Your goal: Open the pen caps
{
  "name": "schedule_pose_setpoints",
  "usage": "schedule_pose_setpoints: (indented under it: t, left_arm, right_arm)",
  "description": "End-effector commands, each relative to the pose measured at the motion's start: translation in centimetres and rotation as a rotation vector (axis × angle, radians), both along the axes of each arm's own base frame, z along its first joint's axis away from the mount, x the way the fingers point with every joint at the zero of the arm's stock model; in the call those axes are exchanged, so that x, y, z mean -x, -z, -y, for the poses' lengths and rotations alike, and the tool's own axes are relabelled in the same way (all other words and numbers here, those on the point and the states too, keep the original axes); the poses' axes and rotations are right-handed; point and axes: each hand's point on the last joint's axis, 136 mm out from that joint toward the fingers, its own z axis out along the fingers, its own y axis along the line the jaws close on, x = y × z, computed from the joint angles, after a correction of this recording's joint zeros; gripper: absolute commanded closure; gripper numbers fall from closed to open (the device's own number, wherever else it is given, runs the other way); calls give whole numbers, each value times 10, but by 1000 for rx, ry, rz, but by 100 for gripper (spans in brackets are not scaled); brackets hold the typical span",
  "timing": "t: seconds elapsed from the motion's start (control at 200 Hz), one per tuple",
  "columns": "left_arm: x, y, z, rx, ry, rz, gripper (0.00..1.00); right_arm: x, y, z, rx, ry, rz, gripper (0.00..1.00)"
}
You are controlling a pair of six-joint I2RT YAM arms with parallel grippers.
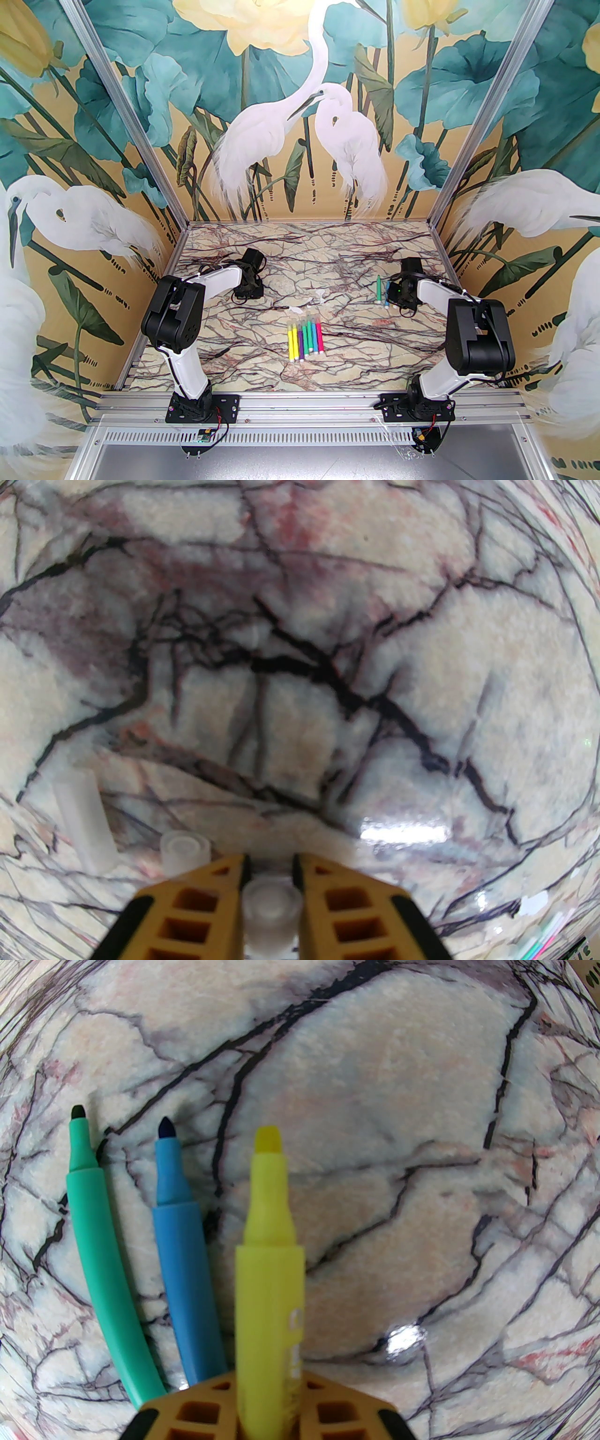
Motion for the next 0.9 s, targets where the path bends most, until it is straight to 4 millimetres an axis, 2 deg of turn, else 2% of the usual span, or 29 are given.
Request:
schedule_pose_setpoints:
  t: [0.0,0.12,0.445,0.895]
  left_arm:
    - [7,7,-9,-27,0,-25,75]
    - [8,7,-10,-27,0,-28,73]
    - [8,1,-9,-17,-1,-17,72]
    - [7,-29,-1,46,12,45,69]
  right_arm:
    - [-2,0,1,-8,-5,-6,79]
    - [-2,0,1,-8,-5,-6,79]
    - [-2,0,0,-12,-9,-6,75]
    - [-3,-1,1,-8,-10,-2,74]
